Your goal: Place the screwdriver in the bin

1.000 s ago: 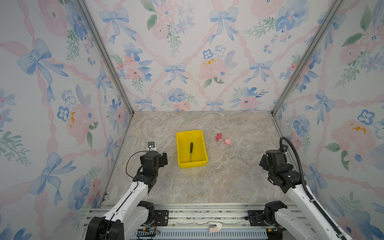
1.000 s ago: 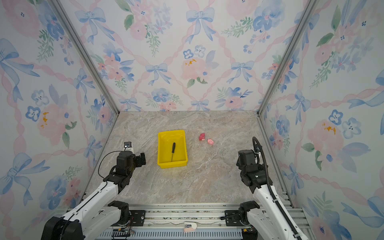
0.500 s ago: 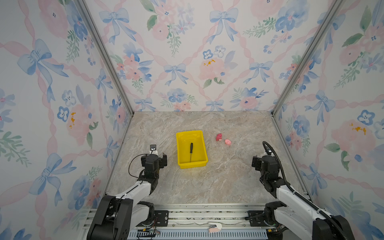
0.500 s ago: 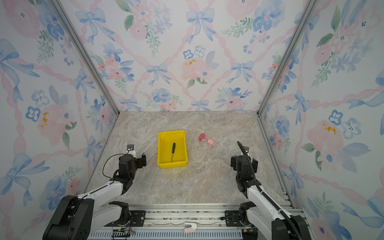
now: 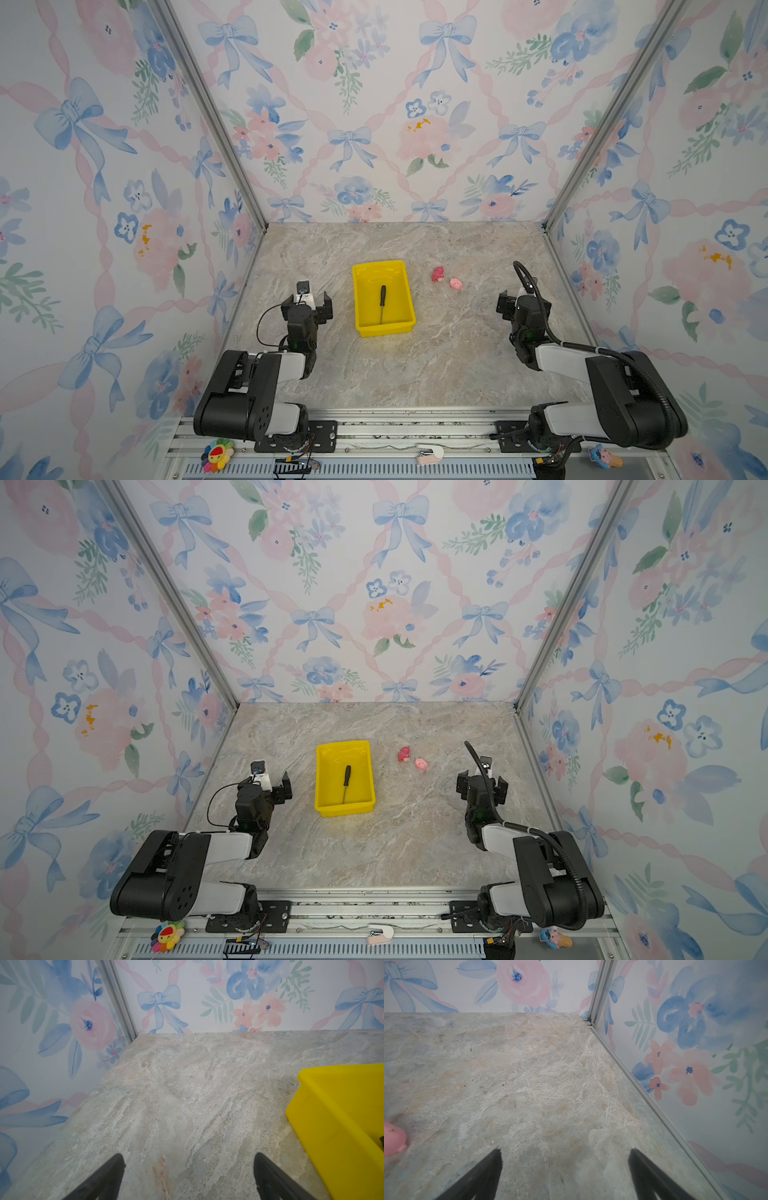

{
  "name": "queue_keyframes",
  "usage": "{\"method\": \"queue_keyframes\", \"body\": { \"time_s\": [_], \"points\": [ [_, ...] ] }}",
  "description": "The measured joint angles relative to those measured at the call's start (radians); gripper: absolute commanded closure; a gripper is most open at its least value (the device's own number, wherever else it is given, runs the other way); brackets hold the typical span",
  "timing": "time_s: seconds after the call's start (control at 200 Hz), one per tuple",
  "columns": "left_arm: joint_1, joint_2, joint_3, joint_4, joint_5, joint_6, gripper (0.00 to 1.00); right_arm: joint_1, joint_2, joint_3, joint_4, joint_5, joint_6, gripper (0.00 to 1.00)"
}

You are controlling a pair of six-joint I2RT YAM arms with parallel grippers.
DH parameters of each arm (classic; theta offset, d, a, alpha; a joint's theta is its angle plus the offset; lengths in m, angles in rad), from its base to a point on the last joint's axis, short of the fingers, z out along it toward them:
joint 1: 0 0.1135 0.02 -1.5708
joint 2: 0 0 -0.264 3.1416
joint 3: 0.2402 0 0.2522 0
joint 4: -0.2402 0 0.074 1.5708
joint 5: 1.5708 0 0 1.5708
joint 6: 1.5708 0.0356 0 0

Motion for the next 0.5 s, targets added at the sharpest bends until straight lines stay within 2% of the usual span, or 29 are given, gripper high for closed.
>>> {"method": "queue_keyframes", "body": {
  "time_s": [0.275,0.5],
  "points": [
    [0.004,0.090,0.003,0.109,0.091,0.034,0.02,-0.012,0.105,0.011,0.105,-0.082,-0.023,0.03],
    [0.045,0.146,0.004,0.157,0.130,0.035,0.03,-0.058,0.153,0.019,0.145,-0.143,-0.019,0.03]
  ]
}}
